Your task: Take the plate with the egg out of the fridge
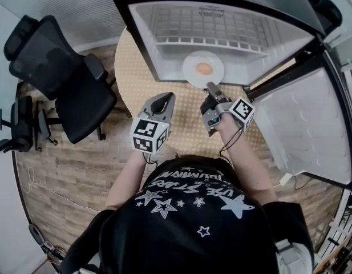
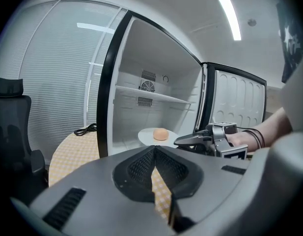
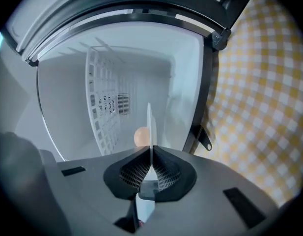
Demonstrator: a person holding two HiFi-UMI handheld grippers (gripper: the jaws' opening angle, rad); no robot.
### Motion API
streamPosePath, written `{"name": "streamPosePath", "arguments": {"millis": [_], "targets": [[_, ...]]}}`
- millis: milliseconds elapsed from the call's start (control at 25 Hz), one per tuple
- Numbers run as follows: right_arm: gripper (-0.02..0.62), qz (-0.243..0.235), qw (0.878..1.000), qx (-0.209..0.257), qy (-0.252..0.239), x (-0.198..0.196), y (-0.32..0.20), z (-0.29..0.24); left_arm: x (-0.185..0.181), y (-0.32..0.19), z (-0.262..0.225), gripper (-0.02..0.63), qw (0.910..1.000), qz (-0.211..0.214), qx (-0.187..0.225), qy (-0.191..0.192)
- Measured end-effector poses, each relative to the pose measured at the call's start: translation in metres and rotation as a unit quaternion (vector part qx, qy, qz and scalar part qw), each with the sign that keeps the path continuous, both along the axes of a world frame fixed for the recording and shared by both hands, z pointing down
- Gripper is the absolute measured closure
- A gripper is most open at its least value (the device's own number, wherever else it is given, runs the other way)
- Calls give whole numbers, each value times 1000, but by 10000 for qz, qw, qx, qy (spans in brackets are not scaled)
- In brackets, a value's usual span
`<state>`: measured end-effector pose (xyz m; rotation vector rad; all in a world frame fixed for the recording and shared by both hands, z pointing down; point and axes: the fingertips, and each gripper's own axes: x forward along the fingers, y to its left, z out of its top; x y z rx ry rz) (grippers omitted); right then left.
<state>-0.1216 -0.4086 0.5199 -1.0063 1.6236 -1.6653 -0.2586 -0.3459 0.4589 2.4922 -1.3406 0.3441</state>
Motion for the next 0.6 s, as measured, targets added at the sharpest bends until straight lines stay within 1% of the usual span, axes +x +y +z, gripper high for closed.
{"name": "streamPosePath", "arguments": {"millis": [200, 360, 480, 600], "targets": [[558, 54, 9999, 139, 58, -2, 36, -19, -4, 28, -3, 597, 9999, 143, 66, 72], [558, 92, 9996, 237, 84, 5, 65, -33, 4, 45, 0, 597, 9992, 370, 111, 143], [558, 208, 9996, 197, 85, 15, 85, -36, 12, 56, 6, 597, 9986, 483, 59, 214], [558, 211, 9995, 185, 126, 21, 99, -39, 17, 65, 6, 597, 9983, 520, 59, 245]]}}
